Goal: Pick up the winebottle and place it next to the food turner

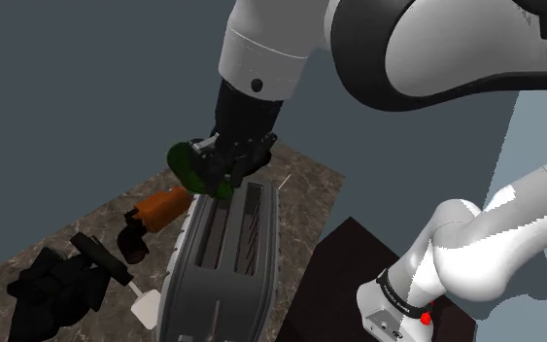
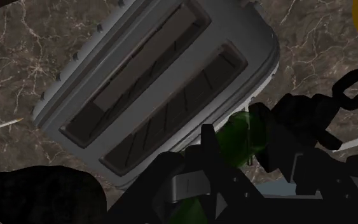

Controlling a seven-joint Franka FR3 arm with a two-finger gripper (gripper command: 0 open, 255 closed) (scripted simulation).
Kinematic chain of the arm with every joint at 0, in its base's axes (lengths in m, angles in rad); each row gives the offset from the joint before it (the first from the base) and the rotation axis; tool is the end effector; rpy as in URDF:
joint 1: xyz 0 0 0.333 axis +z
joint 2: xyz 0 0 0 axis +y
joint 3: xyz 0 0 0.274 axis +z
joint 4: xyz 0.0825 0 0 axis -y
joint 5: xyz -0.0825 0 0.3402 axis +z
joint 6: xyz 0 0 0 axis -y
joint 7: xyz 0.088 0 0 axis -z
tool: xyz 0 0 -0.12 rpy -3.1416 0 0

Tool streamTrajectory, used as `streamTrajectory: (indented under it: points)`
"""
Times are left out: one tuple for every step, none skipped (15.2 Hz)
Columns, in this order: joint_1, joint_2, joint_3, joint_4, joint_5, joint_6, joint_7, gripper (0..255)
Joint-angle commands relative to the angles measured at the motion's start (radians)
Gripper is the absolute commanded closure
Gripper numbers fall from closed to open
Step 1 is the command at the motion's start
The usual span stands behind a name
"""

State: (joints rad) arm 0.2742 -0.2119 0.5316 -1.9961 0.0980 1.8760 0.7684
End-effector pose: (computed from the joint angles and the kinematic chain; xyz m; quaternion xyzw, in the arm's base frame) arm 0.3145 0.3593 0.5004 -0.9995 -0.0022 -0.0272 0.0183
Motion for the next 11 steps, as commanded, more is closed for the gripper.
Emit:
streamTrajectory:
  points:
    - [0.010, 0.063, 0.041, 0.061, -0.030, -0.001, 0.064, 255]
    - [0.017, 0.095, 0.060, 0.091, -0.048, -0.004, 0.096, 255]
    - [0.025, 0.128, 0.078, 0.123, -0.067, -0.008, 0.129, 255]
    - [0.034, 0.162, 0.096, 0.156, -0.089, -0.013, 0.162, 255]
    - [0.045, 0.198, 0.112, 0.191, -0.113, -0.019, 0.195, 255]
    - [0.058, 0.236, 0.127, 0.227, -0.138, -0.027, 0.229, 255]
    - [0.074, 0.275, 0.140, 0.266, -0.165, -0.036, 0.262, 255]
    - [0.092, 0.316, 0.151, 0.306, -0.194, -0.046, 0.295, 255]
    - [0.114, 0.357, 0.160, 0.349, -0.223, -0.059, 0.327, 255]
    - [0.138, 0.399, 0.168, 0.394, -0.253, -0.073, 0.359, 255]
    - [0.165, 0.442, 0.172, 0.441, -0.283, -0.089, 0.388, 255]
